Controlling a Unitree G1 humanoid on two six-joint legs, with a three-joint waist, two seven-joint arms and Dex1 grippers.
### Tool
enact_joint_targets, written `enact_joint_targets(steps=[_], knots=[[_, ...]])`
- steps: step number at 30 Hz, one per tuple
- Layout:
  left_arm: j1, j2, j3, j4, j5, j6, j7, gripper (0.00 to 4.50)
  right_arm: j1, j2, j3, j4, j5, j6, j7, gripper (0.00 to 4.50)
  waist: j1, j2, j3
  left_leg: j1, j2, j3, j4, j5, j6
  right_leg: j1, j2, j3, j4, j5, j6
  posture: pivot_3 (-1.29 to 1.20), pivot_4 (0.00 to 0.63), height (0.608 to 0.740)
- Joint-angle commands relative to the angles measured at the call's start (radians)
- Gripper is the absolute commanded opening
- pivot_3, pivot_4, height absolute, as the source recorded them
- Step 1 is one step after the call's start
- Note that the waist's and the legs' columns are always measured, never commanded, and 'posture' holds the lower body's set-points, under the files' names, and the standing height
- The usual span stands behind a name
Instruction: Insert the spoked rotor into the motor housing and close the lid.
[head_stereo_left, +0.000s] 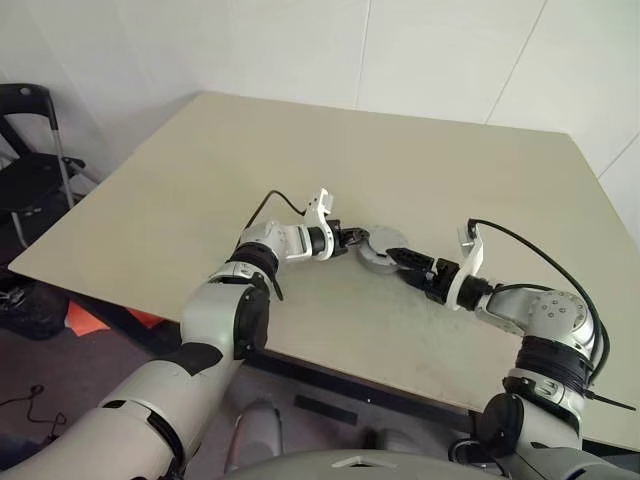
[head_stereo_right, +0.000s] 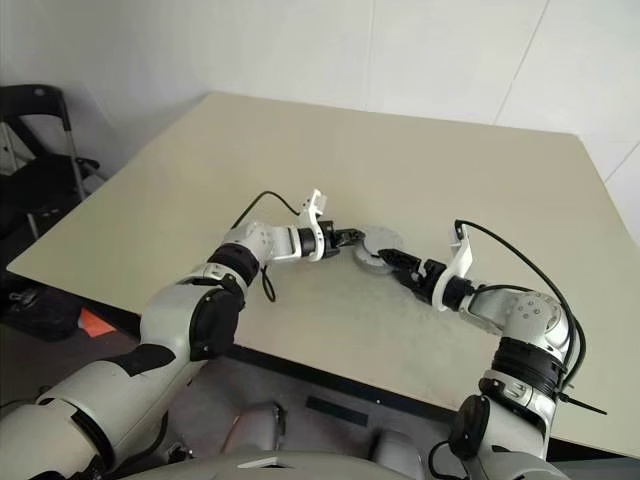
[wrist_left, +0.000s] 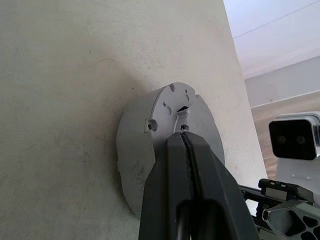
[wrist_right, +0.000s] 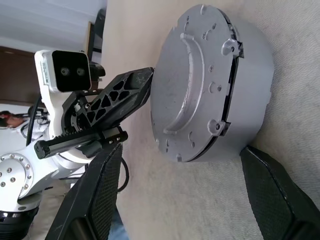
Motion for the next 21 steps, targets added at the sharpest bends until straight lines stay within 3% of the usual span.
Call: enact_joint_targets(steps=[1, 5, 15, 18, 21], knots=[[-0.009, -0.024, -0.007, -0.010, 0.000, 0.007, -0.008, 0.00, -0.052, 0.066, 0.034, 0.071, -0.007, -0.075, -0.033, 4.20, -0.010, 0.000, 0.000, 0.001, 0.000, 0.000, -0.001, 0.001, -0.001, 0.000, 0.000, 0.000, 0.000, 0.000, 0.000, 0.00, 0.000, 0.740], [-0.008, -0.021, -0.009, -0.012, 0.002, 0.007, -0.008, 0.00, -0.101, 0.087, 0.043, 0.158, -0.042, -0.208, -0.065, 4.20, -0.030, 0.000, 0.000, 0.008, 0.000, 0.000, -0.002, 0.003, -0.005, 0.004, 0.000, 0.000, 0.001, 0.000, 0.000, 0.00, 0.000, 0.740], [-0.006, -0.018, -0.011, -0.017, 0.005, 0.007, -0.007, 0.00, -0.124, 0.108, 0.080, 0.189, -0.063, -0.339, -0.131, 4.20, -0.045, 0.000, 0.000, 0.010, 0.000, 0.000, -0.003, 0.004, -0.006, 0.003, -0.001, 0.000, 0.000, -0.004, 0.007, 0.00, 0.000, 0.740], [-0.004, -0.018, -0.013, -0.018, 0.005, 0.006, -0.007, 0.00, -0.122, 0.113, 0.073, 0.204, -0.067, -0.385, -0.170, 3.59, -0.045, 0.000, 0.000, 0.010, 0.000, 0.000, -0.004, 0.004, -0.006, 0.002, -0.001, -0.001, 0.000, -0.004, 0.007, 0.00, 0.000, 0.740], [-0.002, -0.019, -0.014, -0.020, 0.009, 0.007, -0.009, 0.00, -0.123, 0.107, 0.074, 0.225, -0.070, -0.422, -0.196, 2.47, -0.043, 0.000, 0.000, 0.007, 0.000, 0.000, -0.005, 0.004, -0.006, 0.000, -0.002, 0.000, 0.000, -0.004, 0.007, 0.00, 0.000, 0.740]])
